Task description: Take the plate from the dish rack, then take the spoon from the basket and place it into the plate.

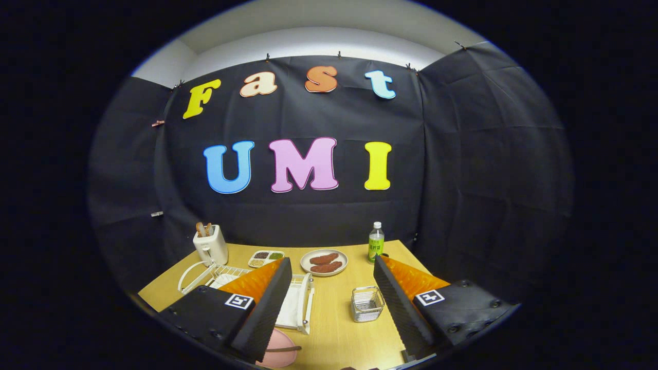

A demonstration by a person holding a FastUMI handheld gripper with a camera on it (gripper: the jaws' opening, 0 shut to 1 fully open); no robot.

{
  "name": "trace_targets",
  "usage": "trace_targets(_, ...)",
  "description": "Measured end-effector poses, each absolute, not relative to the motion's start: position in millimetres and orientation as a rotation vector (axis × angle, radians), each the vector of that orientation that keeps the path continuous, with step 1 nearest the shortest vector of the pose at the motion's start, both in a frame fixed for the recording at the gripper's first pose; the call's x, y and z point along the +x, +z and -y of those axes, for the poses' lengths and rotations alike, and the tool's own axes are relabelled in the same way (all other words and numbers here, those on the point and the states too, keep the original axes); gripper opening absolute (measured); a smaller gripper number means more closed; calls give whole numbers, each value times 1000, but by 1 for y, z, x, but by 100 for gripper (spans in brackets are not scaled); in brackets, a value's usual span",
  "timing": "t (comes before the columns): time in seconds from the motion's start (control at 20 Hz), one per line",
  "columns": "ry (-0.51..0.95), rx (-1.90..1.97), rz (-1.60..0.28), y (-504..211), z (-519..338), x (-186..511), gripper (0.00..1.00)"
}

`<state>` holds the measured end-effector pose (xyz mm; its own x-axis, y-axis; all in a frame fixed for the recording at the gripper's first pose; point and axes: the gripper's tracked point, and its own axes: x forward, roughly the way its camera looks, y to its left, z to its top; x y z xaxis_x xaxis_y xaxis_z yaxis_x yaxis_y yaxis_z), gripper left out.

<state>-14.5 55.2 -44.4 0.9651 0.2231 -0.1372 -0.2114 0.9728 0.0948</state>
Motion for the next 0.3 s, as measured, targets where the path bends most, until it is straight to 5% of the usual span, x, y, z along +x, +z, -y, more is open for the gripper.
trace_targets(0.3,264,64,-164,-44,-43,2,98)
